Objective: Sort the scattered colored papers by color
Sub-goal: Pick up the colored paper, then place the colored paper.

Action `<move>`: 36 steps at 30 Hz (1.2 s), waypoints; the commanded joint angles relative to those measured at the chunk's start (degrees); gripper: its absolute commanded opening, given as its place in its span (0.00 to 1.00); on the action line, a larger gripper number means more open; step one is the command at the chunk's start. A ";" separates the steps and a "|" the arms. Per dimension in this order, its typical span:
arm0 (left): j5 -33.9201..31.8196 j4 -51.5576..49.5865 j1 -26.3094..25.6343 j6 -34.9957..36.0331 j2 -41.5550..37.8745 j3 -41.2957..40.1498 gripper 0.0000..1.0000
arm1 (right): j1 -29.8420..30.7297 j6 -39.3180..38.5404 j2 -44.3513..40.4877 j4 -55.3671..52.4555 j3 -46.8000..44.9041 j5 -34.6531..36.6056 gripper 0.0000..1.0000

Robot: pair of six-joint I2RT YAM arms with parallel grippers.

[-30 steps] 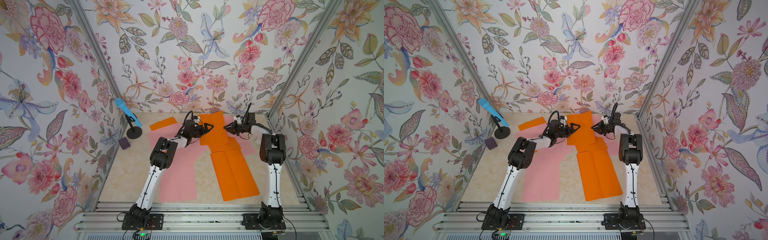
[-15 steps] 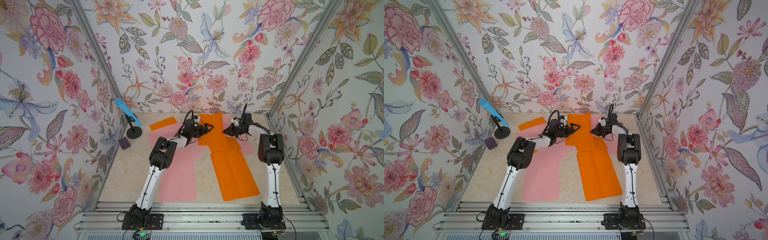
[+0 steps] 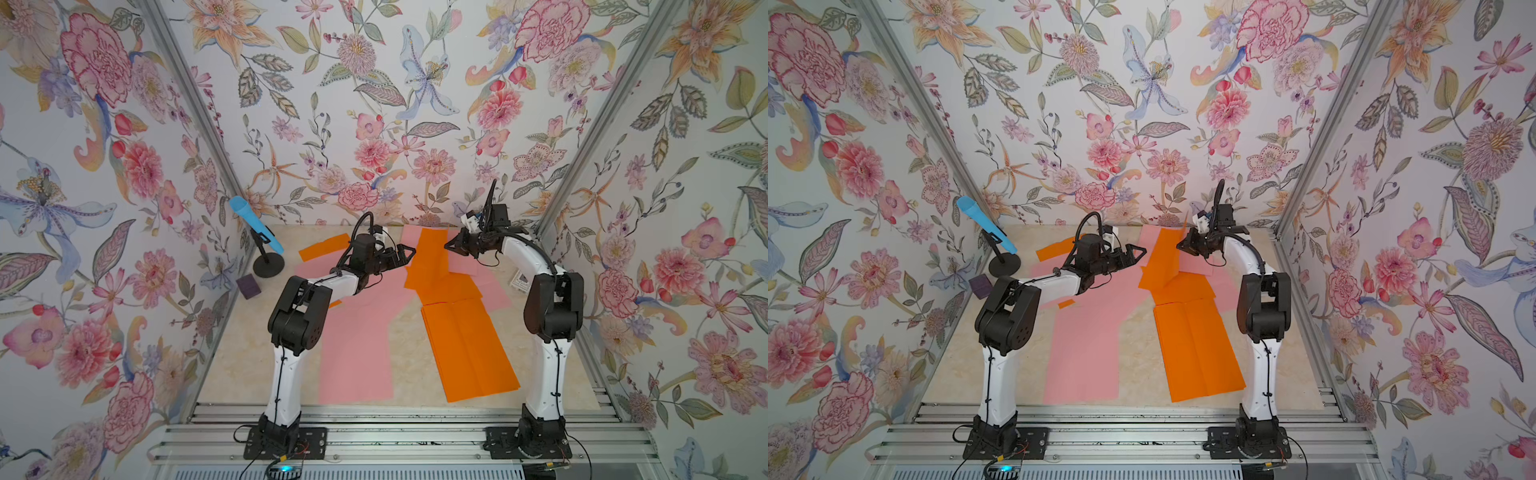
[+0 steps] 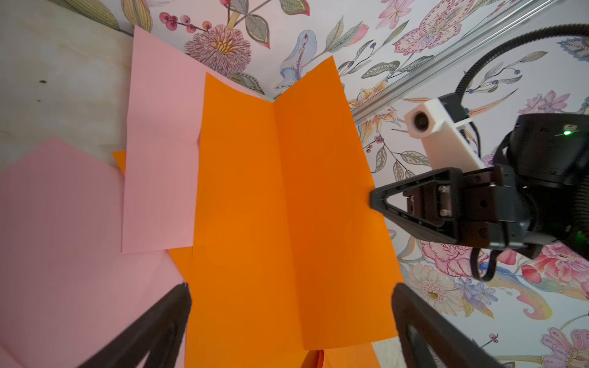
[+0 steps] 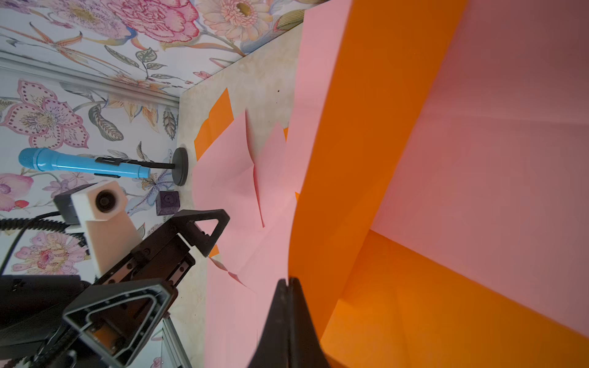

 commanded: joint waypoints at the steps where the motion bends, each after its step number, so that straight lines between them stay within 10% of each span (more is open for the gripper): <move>1: -0.67 2.38 0.63 1.76 -2.54 -3.86 1.00 | 1.74 -2.92 -6.64 -5.18 -1.61 1.54 0.00; 11: 2.07 10.73 2.12 -0.65 -7.03 -13.72 1.00 | 4.85 -8.01 -29.89 -15.62 -22.89 3.56 0.00; 18: 4.49 17.34 2.26 -4.12 -6.31 -16.72 1.00 | -4.20 -8.29 -45.74 -25.21 -40.92 10.49 0.00; 36: 7.13 22.59 -1.38 -6.57 -9.35 -22.56 1.00 | 2.95 -10.01 -37.81 -30.18 -47.02 31.17 0.01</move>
